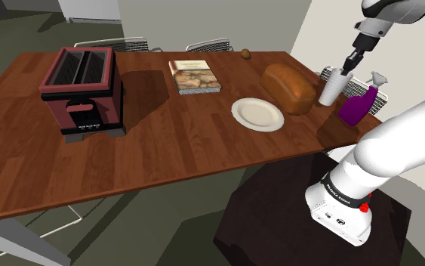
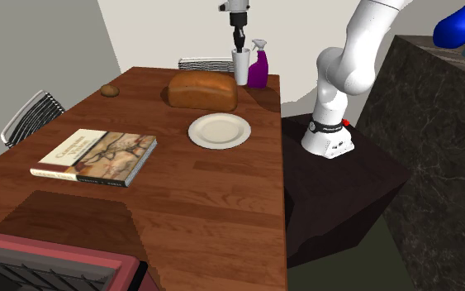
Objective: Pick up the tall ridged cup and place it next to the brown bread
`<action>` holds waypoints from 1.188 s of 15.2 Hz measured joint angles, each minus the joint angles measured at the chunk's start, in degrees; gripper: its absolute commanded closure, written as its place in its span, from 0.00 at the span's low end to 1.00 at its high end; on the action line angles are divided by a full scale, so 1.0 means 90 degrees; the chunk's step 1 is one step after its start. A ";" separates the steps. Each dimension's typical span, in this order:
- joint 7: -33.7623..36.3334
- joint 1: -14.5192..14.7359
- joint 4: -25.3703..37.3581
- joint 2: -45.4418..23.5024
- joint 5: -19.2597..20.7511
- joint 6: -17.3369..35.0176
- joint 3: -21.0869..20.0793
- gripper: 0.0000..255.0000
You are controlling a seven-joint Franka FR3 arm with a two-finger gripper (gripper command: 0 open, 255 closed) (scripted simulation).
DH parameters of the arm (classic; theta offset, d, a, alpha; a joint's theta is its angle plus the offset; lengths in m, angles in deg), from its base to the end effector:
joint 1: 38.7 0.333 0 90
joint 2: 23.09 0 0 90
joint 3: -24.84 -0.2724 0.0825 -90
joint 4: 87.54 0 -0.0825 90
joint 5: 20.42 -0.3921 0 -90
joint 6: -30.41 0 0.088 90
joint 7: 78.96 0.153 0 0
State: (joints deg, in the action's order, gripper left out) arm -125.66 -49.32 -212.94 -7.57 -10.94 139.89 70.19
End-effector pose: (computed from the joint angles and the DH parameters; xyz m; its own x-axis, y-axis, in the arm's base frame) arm 0.2636 -0.4201 0.3668 0.9971 -0.0726 -0.0234 -0.0743 -0.9937 -0.0838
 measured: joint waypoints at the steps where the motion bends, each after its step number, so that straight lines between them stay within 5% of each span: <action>1: -0.0028 0.0002 -0.0049 -0.0038 -0.0014 0.0082 0.0031 1.00; 10: -0.0206 0.0056 -0.0582 -0.0404 -0.0192 0.0909 0.0241 1.00; 17: -0.0226 0.0062 -0.0630 -0.0442 -0.0214 0.0990 0.0260 1.00; 18: -0.0225 0.0062 -0.0630 -0.0442 -0.0214 0.0990 0.0260 0.00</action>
State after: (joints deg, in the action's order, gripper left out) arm -127.69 -48.76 -218.61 -11.55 -12.87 148.80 72.53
